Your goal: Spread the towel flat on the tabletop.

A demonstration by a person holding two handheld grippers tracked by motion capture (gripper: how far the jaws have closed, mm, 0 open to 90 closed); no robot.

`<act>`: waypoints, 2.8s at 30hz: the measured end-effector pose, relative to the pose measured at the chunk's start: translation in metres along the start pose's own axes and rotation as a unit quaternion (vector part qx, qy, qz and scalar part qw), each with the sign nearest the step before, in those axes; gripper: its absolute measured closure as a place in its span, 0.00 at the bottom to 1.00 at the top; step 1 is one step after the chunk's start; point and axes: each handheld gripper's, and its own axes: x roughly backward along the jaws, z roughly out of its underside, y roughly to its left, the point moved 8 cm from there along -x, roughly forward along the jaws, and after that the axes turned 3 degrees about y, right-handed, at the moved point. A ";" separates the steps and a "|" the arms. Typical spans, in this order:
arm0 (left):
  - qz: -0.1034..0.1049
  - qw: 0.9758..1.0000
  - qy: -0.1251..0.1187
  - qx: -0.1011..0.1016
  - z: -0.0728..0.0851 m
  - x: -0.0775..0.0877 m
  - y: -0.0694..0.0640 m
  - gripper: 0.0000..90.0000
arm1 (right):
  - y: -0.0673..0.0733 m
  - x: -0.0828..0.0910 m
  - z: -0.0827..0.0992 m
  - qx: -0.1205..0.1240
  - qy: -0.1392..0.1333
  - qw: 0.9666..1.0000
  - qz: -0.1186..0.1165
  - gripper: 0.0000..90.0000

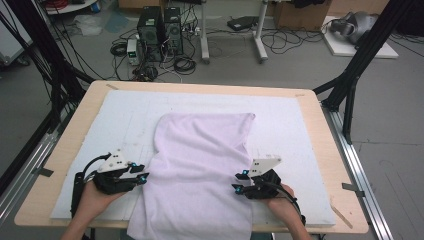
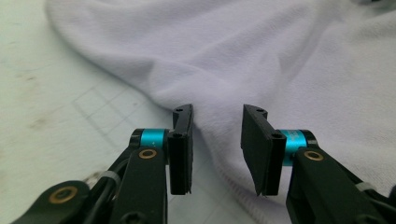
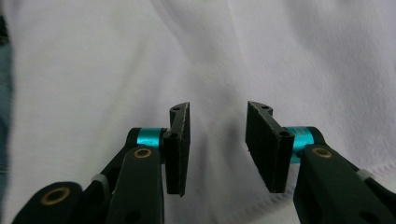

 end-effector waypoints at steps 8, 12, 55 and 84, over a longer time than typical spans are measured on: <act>-0.011 1.000 0.019 -0.001 0.015 -0.019 -0.007 0.84 | 0.027 0.003 0.011 0.013 0.013 1.000 -0.026 0.67; -0.045 0.999 0.014 -0.016 0.017 -0.015 -0.013 0.90 | 0.029 -0.002 0.020 0.003 0.011 0.999 -0.040 0.88; 0.037 0.999 -0.008 -0.027 0.014 0.017 -0.056 0.96 | 0.044 0.030 0.011 0.030 -0.020 0.996 -0.075 0.98; -0.006 1.000 -0.006 -0.028 0.010 0.008 -0.034 0.98 | 0.017 0.019 0.005 0.043 0.006 0.998 -0.046 0.98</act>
